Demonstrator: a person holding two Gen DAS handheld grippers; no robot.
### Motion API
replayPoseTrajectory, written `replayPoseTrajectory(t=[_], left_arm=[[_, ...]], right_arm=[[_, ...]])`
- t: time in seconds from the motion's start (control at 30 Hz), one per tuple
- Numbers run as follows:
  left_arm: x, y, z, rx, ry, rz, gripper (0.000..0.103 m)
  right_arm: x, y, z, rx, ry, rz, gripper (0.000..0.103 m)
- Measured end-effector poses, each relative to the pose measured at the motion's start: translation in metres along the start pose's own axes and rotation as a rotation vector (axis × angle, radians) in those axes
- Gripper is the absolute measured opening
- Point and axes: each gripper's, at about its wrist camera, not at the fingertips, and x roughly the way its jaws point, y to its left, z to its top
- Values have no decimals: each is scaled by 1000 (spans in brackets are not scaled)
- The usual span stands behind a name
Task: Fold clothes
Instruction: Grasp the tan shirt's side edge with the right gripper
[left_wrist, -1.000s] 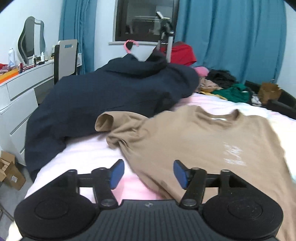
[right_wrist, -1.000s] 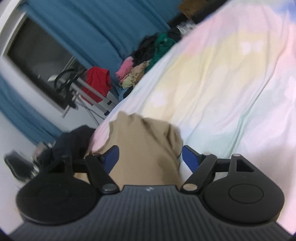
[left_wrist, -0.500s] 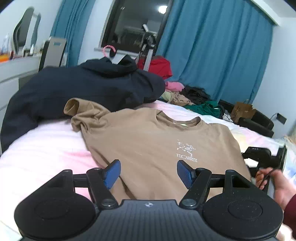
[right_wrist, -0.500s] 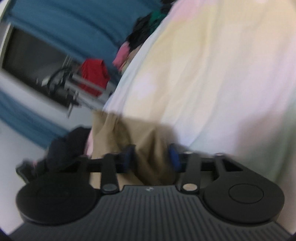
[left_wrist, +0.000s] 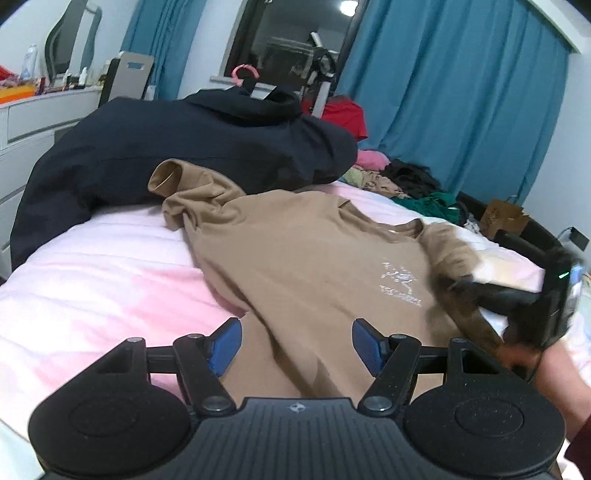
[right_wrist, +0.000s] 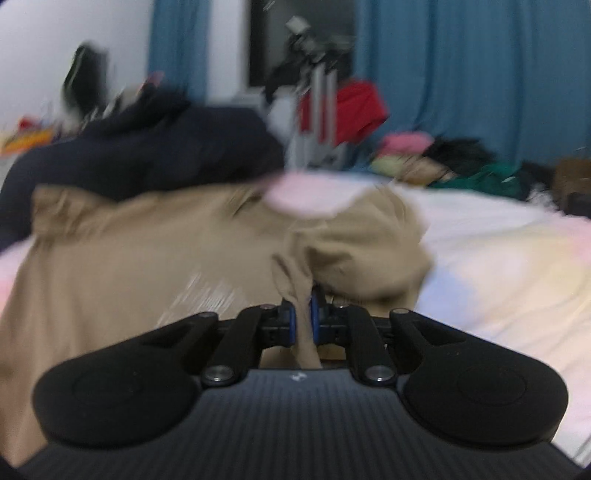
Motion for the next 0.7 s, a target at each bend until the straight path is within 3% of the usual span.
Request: replayPoseTrajectory(t=[0.13, 0.17, 0.23, 0.27, 0.33, 0.4, 0.5, 0.63, 0.7], left_arm=[[-7, -11, -2, 58, -24, 8, 68], [-8, -12, -2, 64, -22, 7, 68], [-8, -14, -3, 65, -22, 3, 68], [-8, -14, -3, 65, -22, 1, 68], [-8, -15, -4, 65, -22, -4, 68], [-7, -15, -3, 62, -21, -6, 68], [-6, -14, -2, 56, -24, -6, 68], [-4, -13, 0, 48, -28, -8, 69], [-4, -14, 1, 47, -37, -3, 69]], right_arm=[[-7, 3, 3, 36, -13, 55, 14], [-11, 1, 5, 55, -25, 68, 19], [-19, -2, 9, 99, -49, 96, 37], [-26, -10, 9, 171, -76, 118, 55], [-42, -27, 10, 314, -131, 161, 74], [-58, -48, 8, 436, -169, 197, 77], [-64, -72, 5, 544, -183, 156, 77], [-44, -108, -16, 718, -151, 130, 76], [-31, -112, -18, 749, -169, 180, 76]])
